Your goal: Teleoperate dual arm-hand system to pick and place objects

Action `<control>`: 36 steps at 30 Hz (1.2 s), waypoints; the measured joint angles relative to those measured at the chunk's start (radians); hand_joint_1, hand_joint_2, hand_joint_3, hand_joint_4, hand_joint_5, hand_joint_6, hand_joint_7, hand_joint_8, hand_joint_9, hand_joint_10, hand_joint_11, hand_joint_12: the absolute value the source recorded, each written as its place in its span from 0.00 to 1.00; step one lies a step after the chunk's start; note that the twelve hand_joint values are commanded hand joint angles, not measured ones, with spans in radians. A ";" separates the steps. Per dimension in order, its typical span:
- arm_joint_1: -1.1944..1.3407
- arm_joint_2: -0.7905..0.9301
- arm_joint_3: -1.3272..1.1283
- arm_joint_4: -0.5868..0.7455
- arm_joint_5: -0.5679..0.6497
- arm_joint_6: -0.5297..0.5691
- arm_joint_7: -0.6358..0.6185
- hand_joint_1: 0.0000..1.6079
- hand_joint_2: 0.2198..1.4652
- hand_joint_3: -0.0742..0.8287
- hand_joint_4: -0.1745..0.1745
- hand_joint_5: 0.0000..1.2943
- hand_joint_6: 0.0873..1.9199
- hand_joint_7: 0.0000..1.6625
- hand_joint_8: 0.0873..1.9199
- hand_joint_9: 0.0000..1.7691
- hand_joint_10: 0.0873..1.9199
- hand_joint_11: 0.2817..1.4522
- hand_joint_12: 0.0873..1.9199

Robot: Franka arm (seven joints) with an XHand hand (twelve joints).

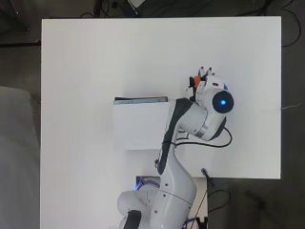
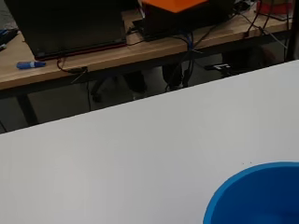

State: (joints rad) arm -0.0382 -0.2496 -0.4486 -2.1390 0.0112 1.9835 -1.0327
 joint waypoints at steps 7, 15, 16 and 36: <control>-0.023 -0.010 -0.087 -0.128 0.051 0.082 -0.089 0.58 0.79 0.08 1.00 0.62 0.63 0.79 1.00 0.90 1.00 0.83 0.96; -0.032 0.086 -0.160 -0.137 0.133 0.117 -0.171 0.60 0.77 0.08 1.00 0.67 0.59 0.82 1.00 0.91 1.00 0.80 0.94; -0.033 0.100 -0.163 -0.139 0.141 0.123 -0.180 0.60 0.77 0.08 1.00 0.67 0.58 0.82 1.00 0.91 1.00 0.80 0.94; 0.041 0.178 -0.271 -0.198 0.175 0.215 -0.202 0.59 0.78 0.08 1.00 0.64 0.62 0.68 1.00 0.80 1.00 0.66 0.94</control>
State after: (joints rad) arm 0.0027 -0.0720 -0.7191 -2.3373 0.1863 2.1985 -1.2342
